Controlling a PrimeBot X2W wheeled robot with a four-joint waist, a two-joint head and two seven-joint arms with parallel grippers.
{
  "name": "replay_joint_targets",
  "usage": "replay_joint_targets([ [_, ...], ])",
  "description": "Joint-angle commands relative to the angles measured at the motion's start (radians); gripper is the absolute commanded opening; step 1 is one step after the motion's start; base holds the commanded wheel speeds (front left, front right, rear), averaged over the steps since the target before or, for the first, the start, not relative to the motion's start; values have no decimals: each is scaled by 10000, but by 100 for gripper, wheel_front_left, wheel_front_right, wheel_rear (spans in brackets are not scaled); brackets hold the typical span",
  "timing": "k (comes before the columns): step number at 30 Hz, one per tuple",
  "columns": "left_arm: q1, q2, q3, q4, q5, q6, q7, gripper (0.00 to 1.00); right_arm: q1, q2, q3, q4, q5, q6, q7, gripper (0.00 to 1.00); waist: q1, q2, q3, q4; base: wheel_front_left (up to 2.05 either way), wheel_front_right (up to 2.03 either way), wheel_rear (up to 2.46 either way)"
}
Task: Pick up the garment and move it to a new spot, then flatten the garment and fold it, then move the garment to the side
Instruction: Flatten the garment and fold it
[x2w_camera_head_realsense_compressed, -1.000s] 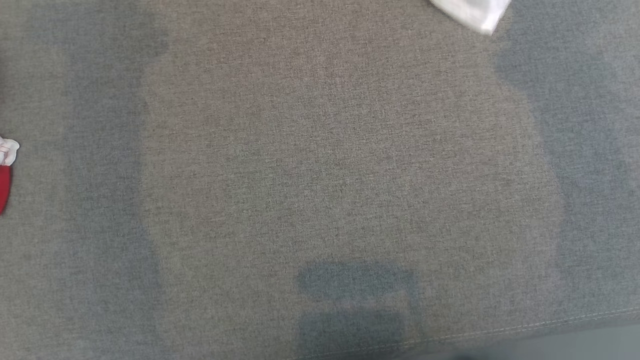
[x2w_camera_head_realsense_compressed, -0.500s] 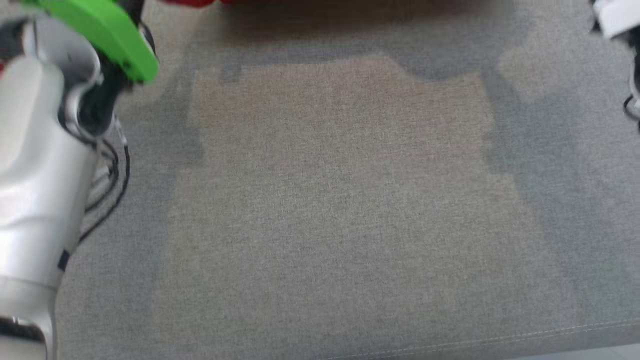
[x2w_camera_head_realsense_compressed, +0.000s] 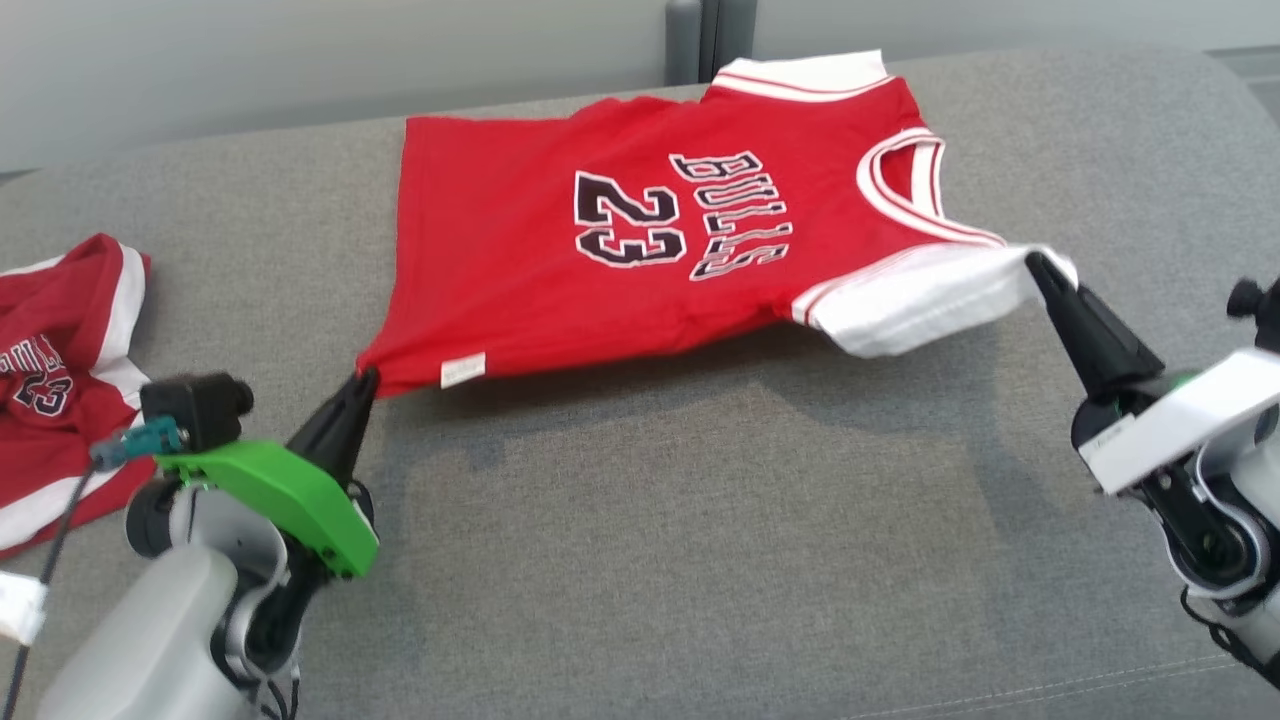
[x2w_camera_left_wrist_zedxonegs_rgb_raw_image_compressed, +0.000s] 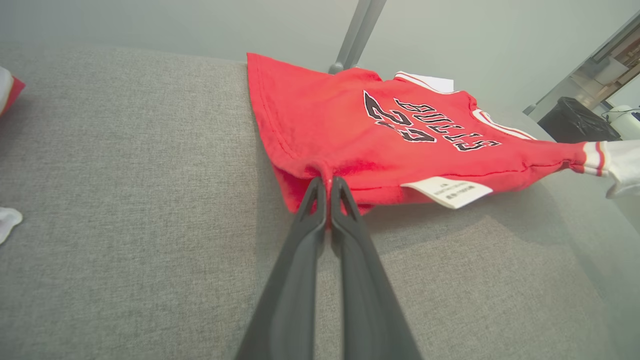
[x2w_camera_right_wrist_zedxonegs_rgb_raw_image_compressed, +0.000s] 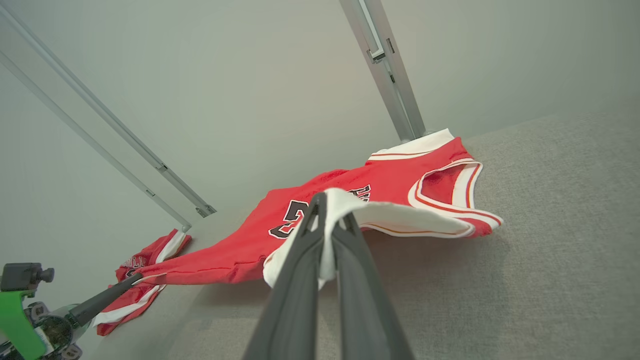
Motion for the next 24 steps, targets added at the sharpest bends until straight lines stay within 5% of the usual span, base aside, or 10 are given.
replay_joint_targets([
  [1, 567, 152, -82, -330, 203, 261, -134, 0, 527, -122, -61, -97, -193, 4, -37, 0, 1, 0, -719, -28, 0, 0, 0],
  [12, 3053, 572, -379, -2271, 347, 1623, -553, 0, 3213, -852, -8, -806, -363, 4, -29, 0, 1, 0, -1253, 131, 0, 0, 0],
  [24, 5132, 813, 78, -3420, -247, 2522, -1326, 0, 6255, -1548, -1095, -1627, 639, 3, -20, 0, 1, 0, -1498, -120, 0, 0, 0],
])
